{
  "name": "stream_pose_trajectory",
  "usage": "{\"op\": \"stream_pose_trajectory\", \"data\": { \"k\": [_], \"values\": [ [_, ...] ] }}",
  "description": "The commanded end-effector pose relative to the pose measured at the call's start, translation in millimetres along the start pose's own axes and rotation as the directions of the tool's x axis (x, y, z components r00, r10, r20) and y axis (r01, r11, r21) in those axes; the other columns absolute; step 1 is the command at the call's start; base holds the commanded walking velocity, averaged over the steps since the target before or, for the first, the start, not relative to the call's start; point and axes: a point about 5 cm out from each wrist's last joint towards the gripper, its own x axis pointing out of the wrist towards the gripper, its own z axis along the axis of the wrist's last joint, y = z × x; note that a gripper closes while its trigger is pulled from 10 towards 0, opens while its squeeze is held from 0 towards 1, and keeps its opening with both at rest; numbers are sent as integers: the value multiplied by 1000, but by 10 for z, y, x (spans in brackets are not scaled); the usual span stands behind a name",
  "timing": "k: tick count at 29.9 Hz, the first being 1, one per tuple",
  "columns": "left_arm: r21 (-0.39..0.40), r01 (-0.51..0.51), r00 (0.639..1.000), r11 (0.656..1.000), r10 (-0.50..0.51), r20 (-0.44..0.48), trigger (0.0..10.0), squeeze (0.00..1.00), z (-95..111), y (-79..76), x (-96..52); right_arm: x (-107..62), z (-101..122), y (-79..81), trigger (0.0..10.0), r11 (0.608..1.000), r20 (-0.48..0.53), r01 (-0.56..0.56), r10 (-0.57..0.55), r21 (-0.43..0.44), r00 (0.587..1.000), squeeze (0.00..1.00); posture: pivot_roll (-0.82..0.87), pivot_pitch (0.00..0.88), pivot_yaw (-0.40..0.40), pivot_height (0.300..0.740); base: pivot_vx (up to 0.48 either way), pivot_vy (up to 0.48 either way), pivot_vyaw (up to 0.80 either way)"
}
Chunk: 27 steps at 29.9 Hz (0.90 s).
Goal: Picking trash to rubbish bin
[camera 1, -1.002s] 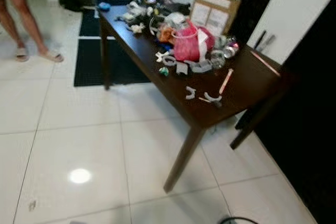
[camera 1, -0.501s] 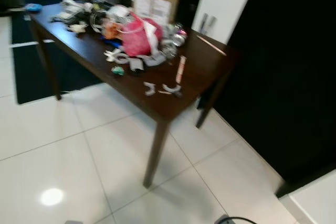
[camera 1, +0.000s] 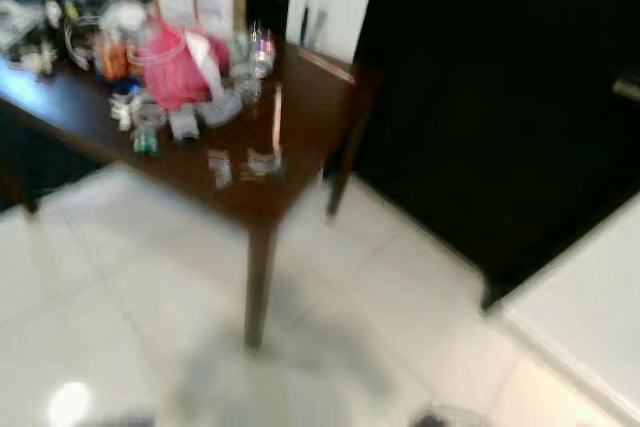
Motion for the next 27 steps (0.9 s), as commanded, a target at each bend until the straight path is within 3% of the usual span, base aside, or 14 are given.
{"op": "stream_pose_trajectory", "data": {
  "k": [1, 27],
  "values": [
    [-24, -5, 999, 1000, 4, -33, 10000, 0, -110, 3, -14, -2, -37, -14, 10000, 1000, -8, 3, -3, 14, 1000, 0, 168, 90, -74, 740, 281, 0, 0],
    [-38, 2, 1000, 999, -2, -8, 10000, 0, -26, -16, -2, -2, 47, -26, 10000, 1000, 12, -5, 5, 26, 1000, 0, 159, 80, -86, 740, 304, 0, 0]
  ]
}}
